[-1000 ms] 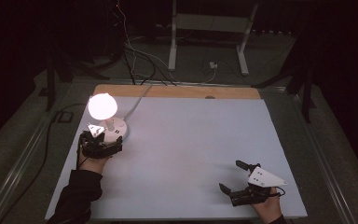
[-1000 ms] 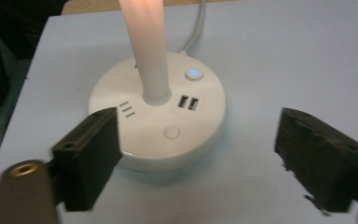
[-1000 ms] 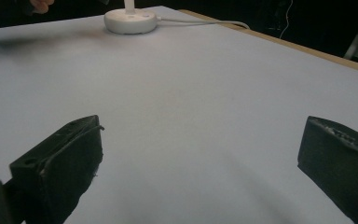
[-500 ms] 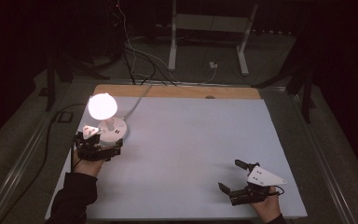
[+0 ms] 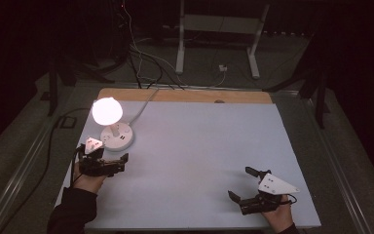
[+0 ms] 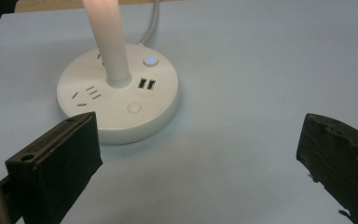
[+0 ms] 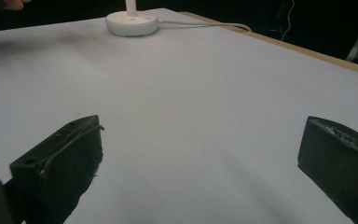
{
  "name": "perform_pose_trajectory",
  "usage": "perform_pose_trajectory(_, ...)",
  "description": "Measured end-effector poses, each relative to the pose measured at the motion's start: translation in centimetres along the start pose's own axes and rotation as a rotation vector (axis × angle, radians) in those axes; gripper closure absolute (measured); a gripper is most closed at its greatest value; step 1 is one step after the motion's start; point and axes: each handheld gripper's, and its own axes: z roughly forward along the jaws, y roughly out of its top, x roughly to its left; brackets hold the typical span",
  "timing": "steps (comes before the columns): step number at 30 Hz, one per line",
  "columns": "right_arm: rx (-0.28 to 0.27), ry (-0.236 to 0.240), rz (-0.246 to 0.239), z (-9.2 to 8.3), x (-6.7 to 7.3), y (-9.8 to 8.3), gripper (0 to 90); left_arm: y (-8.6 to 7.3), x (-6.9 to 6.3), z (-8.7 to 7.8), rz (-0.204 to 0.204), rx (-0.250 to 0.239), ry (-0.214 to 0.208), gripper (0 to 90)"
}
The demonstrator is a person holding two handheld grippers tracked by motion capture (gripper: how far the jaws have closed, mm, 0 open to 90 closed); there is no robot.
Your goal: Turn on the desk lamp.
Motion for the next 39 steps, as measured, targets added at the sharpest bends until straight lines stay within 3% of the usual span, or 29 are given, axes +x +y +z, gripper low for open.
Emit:
perform_pose_trajectory(7,0.005,0.001,-0.002,0.1,0.0,0.0,0.0,-1.5,-0.1,-0.6,-0.002,0.002,-0.037,0.3)
perform_pose_trajectory(18,0.011,-0.004,-0.006,0.2,0.2,0.0,0.0,-3.8,-1.1,-1.4,0.046,0.030,-0.079,0.3)
perform_pose_trajectory(28,0.017,-0.004,-0.004,0.2,0.2,-0.1,0.0,-5.4,-1.2,-2.2,0.057,0.056,-0.123,0.3)
perform_pose_trajectory(32,0.019,-0.004,-0.005,0.3,0.3,-0.1,0.0,-6.1,-1.0,-2.4,0.083,0.052,-0.142,0.3)
perform_pose_trajectory(35,0.019,-0.004,-0.007,0.3,0.3,-0.1,0.0,-6.9,-1.0,-2.0,0.124,0.072,-0.164,0.3)
perform_pose_trajectory(39,0.018,-0.003,-0.007,0.3,0.3,-0.1,0.0,-7.3,-1.2,-1.5,0.144,0.091,-0.189,0.3)
